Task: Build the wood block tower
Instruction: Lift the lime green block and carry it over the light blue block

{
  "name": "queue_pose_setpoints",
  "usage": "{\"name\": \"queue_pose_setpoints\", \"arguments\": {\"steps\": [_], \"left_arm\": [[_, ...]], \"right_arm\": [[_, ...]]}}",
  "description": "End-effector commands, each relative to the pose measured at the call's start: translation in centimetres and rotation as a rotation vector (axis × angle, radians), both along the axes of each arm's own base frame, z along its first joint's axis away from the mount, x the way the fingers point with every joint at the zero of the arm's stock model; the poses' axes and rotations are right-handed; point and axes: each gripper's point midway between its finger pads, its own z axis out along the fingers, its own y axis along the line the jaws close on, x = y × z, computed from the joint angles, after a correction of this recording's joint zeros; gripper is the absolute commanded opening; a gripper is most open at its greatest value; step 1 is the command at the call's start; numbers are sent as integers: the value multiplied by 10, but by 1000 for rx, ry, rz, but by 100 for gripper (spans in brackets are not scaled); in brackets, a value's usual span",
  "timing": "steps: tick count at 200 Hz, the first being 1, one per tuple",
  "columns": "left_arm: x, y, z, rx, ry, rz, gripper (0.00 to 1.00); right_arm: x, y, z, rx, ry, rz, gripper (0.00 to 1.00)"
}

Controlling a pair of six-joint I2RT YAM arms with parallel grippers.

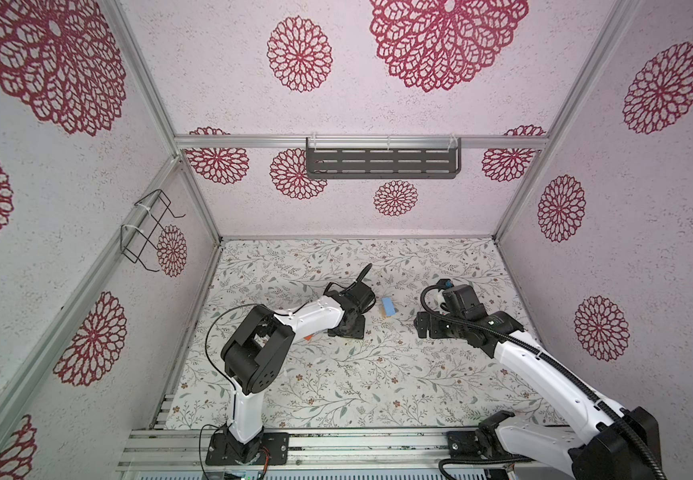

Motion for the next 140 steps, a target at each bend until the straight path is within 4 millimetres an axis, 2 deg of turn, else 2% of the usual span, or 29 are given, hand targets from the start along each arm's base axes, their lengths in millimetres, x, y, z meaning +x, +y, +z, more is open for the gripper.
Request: {"name": "queue_pose_setpoints", "arguments": {"steps": [1,44,89,93,140], "left_arm": [[5,-1,31,4,-46,-6,58],[20,-7,68,-3,-93,28,60],[43,-23,105,-41,-145,77,62],[46,-25,93,-23,-124,80,62],[67,-53,103,-89,-135,98,65]], "right_arm": [[2,-14,11,17,-52,-46,99],[9,-29,2,108,-57,-127,99],[20,-42,-8,144,-60,-224,99],[21,-43,-8,146,-64,-229,99],[23,-57,-9,170,-92,-289,99]]}}
